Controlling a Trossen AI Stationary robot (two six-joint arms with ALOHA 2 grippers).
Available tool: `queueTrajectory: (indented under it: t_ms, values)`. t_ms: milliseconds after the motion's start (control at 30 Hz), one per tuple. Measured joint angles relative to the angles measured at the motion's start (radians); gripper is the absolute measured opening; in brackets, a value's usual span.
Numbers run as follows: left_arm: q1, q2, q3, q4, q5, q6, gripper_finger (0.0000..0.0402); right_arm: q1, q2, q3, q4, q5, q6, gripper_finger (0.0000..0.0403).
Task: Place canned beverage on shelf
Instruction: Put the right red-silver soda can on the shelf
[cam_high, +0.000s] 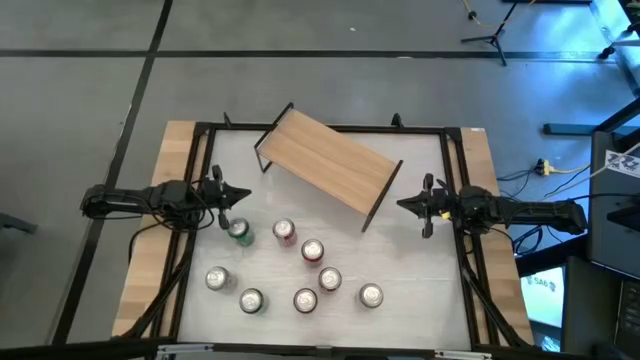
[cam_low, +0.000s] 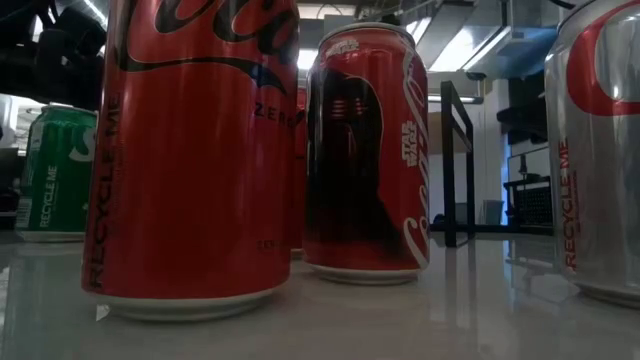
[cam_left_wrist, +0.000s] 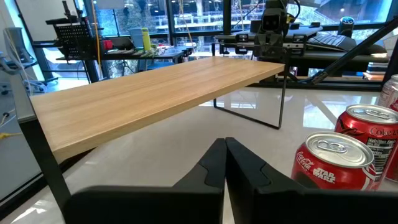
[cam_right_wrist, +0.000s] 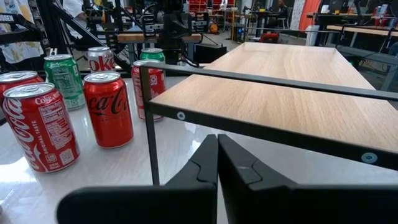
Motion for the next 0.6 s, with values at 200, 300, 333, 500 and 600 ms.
queueTrajectory:
  t_ms: [200,300,333,500,600]
  values:
    - [0.0,0.0,0.0,0.0,0.0,0.0,0.0,0.0,0.0,0.0,0.013,0.0,0.081,0.0013]
    - [0.0,0.0,0.0,0.0,0.0,-0.001,0.0,0.0,0.0,0.0,0.016,0.0,0.134,0.0042]
    - [0.0,0.0,0.0,0.0,0.0,-0.001,0.0,0.0,0.0,0.0,0.018,0.0,0.152,0.0056]
    - [0.0,0.0,0.0,0.0,0.0,-0.001,0.0,0.0,0.0,0.0,0.031,0.017,0.209,0.0147]
    - [0.0,0.0,0.0,0.0,0.0,-0.003,0.0,0.0,0.0,0.0,0.052,0.041,0.235,0.0204]
